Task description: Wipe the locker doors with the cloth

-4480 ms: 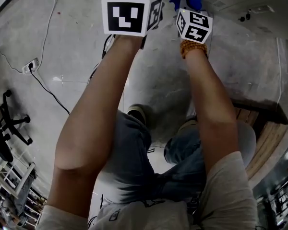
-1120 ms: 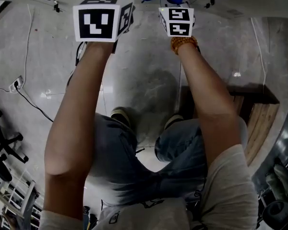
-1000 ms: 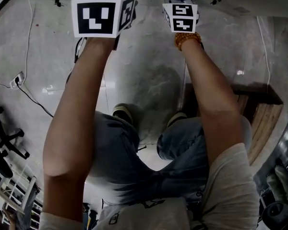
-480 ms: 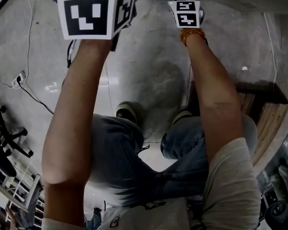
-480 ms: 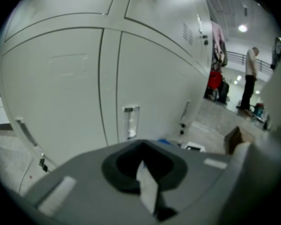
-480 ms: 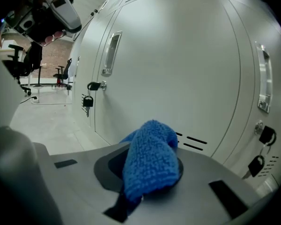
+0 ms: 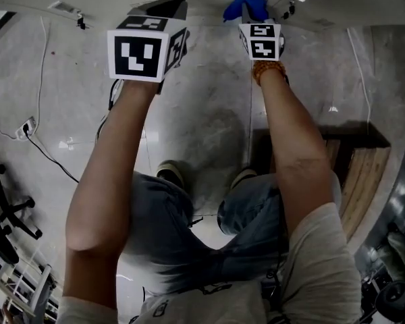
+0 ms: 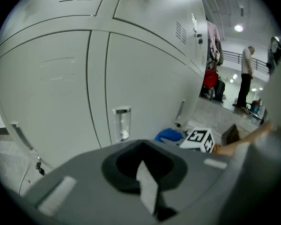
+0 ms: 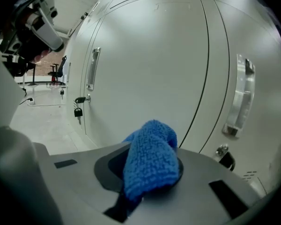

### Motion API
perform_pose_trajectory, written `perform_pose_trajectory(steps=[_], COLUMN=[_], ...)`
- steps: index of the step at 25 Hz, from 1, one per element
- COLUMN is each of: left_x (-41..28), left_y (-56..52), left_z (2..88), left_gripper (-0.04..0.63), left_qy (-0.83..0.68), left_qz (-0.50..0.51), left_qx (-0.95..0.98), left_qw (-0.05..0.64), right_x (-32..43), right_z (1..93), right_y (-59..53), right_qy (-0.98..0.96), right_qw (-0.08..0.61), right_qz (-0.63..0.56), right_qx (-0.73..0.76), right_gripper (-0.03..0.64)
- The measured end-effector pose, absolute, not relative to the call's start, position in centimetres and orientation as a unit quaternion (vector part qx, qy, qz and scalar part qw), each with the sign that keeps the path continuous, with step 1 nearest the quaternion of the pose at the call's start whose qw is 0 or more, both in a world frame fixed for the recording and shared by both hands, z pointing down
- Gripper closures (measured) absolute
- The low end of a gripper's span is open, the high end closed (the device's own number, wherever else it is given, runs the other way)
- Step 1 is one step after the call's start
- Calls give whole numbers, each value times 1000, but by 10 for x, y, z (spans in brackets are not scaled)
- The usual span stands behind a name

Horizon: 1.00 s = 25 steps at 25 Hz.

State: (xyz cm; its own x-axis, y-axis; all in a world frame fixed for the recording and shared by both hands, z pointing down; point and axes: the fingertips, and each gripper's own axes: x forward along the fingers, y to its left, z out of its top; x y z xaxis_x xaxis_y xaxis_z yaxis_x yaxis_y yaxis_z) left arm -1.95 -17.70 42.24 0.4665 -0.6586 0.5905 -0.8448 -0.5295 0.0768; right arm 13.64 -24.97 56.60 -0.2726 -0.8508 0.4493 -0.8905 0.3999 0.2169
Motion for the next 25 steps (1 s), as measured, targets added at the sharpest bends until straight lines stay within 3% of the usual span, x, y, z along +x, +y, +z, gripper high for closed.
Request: perform_pose_trajectory(steps=[8, 18, 25], left_x=[-28, -53, -54], left_y=[-175, -181, -186], left_z=[420, 423, 421], left_gripper=[592, 592, 592], left_qy=[-449, -458, -460], left_qz=[262, 267, 263], left_qx=[836, 831, 834], left_qw=[174, 165, 158], right_x=[142, 136, 124], right_z=[493, 328, 244], right_y=[-247, -244, -240], right_qy=[-809, -845, -853], right_qw=[224, 123, 93], right_qz=[32, -28, -71], right_qx=[543, 520, 509], right_gripper=[584, 584, 586])
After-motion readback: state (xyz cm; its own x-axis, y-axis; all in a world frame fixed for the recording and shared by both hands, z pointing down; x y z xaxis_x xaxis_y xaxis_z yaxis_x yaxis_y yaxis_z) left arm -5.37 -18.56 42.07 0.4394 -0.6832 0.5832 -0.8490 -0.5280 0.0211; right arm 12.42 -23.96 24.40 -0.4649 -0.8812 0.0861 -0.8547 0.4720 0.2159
